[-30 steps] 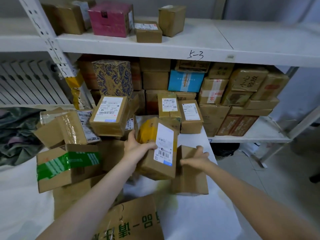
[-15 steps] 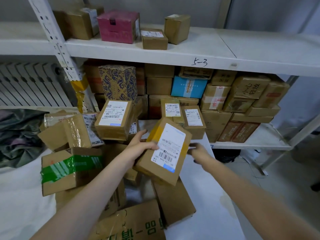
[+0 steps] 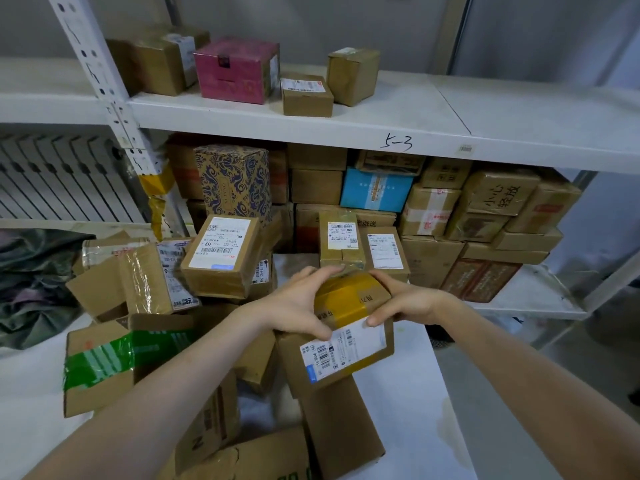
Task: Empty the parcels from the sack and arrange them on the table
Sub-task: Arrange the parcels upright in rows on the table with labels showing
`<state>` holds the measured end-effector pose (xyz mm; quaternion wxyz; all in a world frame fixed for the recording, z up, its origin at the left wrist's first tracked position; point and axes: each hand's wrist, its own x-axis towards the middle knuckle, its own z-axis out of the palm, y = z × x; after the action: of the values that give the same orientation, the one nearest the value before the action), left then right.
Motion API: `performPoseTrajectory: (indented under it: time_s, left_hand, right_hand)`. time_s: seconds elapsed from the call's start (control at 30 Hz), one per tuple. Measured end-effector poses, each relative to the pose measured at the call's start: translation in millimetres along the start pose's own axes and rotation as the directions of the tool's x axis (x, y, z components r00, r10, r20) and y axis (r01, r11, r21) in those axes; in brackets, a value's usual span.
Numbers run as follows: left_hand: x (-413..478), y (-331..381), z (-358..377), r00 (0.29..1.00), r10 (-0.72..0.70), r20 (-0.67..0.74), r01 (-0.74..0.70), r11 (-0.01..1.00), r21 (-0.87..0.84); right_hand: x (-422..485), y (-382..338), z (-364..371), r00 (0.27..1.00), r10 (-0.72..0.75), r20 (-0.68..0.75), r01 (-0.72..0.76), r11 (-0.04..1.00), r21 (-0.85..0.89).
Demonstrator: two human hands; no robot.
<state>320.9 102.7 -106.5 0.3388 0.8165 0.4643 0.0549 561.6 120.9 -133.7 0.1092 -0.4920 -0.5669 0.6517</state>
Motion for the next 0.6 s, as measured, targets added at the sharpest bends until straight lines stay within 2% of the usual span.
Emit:
performPoseTrajectory:
  time_s: [0.07,0.13,0.2,0.27,0.3,0.33,0.37,0.4,0.47,0.5,0.53,0.6]
  left_hand:
    - [3.5,-0.2,2.7,0.998,0.017,-0.061,-0.012,0.997,0.081]
    - [5.3,-1.4,6.5,0.977,0.016,-0.213,0.02,0.986,0.165]
    - [8.9,-0.7,8.2,0.911,-0.069,-0.406,0.096,0.994,0.046]
    - [14.0,5.0,7.1,0.798,-0.295,-0.526,0.198,0.952,-0.233]
    - [16.7,6.1,7.2,0.74,-0.434,-0.514,0.246,0.886,-0.394]
    - [18.8,5.9,8.1,0.704,-0.555,-0.442,0.268,0.785,-0.558]
    - [22.4,5.0,11.4,0.704,-0.63,-0.327,0.255,0.655,-0.711]
    - [24.8,3.8,16.1,0.74,-0.643,-0.196,0.221,0.508,-0.833]
    - [25.4,5.6,25.3,0.842,-0.539,0.027,0.184,0.24,-0.953]
    - [25.7,7.3,28.3,0.873,-0.478,0.091,0.187,0.158,-0.97]
    - [27.2,8.5,30.8,0.896,-0.428,0.117,0.183,0.115,-0.976]
    - [31.0,12.2,34.3,0.917,-0.389,0.093,0.146,0.109,-0.983]
  right_hand:
    - [2.8,7.3,-2.7,0.999,-0.021,-0.034,0.023,0.998,0.066]
    - [6.1,12.9,-1.7,0.991,-0.021,-0.131,0.039,0.99,0.136]
    - [7.8,17.8,-4.4,0.965,-0.003,-0.261,0.076,0.959,0.272]
    - [5.1,20.2,-8.3,0.93,0.035,-0.366,0.149,0.875,0.461]
    - [3.3,20.0,-9.5,0.916,0.062,-0.397,0.183,0.815,0.55]
    - [1.6,18.6,-9.0,0.907,0.088,-0.412,0.213,0.748,0.629]
    - [1.1,18.0,-8.7,0.904,0.108,-0.413,0.237,0.678,0.696]
    - [1.4,17.6,-7.3,0.907,0.112,-0.406,0.257,0.616,0.744]
    - [3.3,16.8,-0.9,0.916,0.103,-0.387,0.277,0.534,0.799]
    - [5.1,16.3,3.1,0.922,0.098,-0.375,0.277,0.51,0.814]
    - [6.8,15.8,7.2,0.931,0.087,-0.354,0.267,0.501,0.823]
    - [8.6,17.8,12.9,0.95,0.071,-0.303,0.219,0.537,0.814]
